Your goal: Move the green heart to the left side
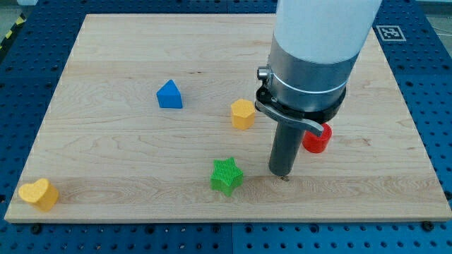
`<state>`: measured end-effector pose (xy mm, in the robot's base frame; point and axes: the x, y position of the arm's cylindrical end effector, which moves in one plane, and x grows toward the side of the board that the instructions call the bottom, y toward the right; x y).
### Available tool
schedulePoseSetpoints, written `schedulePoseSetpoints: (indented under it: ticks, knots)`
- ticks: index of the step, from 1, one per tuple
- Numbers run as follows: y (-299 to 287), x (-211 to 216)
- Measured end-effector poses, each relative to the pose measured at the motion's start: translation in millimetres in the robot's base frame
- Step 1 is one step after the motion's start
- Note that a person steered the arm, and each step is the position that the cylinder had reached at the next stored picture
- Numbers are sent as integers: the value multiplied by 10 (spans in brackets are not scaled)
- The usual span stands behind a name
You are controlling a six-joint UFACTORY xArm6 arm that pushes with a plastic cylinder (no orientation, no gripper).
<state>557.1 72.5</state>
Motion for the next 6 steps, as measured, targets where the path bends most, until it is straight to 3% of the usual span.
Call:
schedulePoseSetpoints:
  ticks: [3,6]
  knots:
    - [-838,101]
    - [-822,164]
